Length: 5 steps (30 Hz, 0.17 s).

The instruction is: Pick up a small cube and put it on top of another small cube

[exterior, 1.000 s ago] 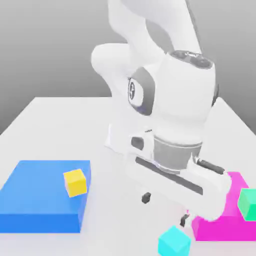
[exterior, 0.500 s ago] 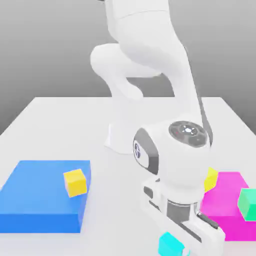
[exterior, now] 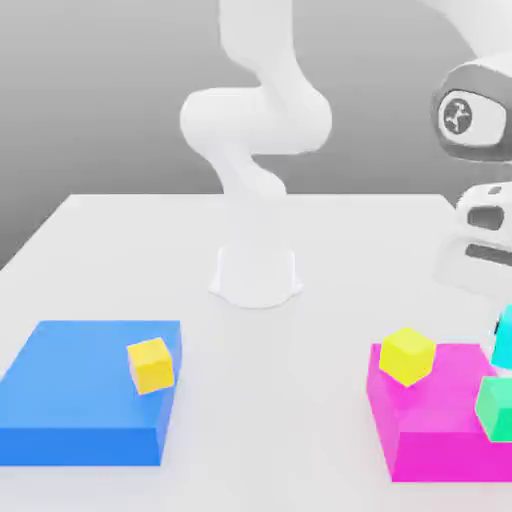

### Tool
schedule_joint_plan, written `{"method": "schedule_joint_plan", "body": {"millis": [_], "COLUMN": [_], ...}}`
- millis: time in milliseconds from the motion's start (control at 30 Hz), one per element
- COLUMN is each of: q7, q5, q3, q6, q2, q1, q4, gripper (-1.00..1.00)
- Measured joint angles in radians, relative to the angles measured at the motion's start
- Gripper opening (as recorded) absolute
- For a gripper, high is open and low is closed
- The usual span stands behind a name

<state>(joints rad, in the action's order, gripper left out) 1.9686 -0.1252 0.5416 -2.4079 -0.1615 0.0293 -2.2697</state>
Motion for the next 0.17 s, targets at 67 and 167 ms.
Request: {"method": "schedule_joint_plan", "body": {"millis": [67,167], "q7": [0.027,0.027], "q5": [-0.038,-0.038], "q3": [-0.014,-0.014], "q6": [-0.048,-0.048], "q2": [-0.045,-0.045], "q1": [0.014,0.014], "q4": [-0.012,-0.012], "gripper": [1.00,1.00]}}
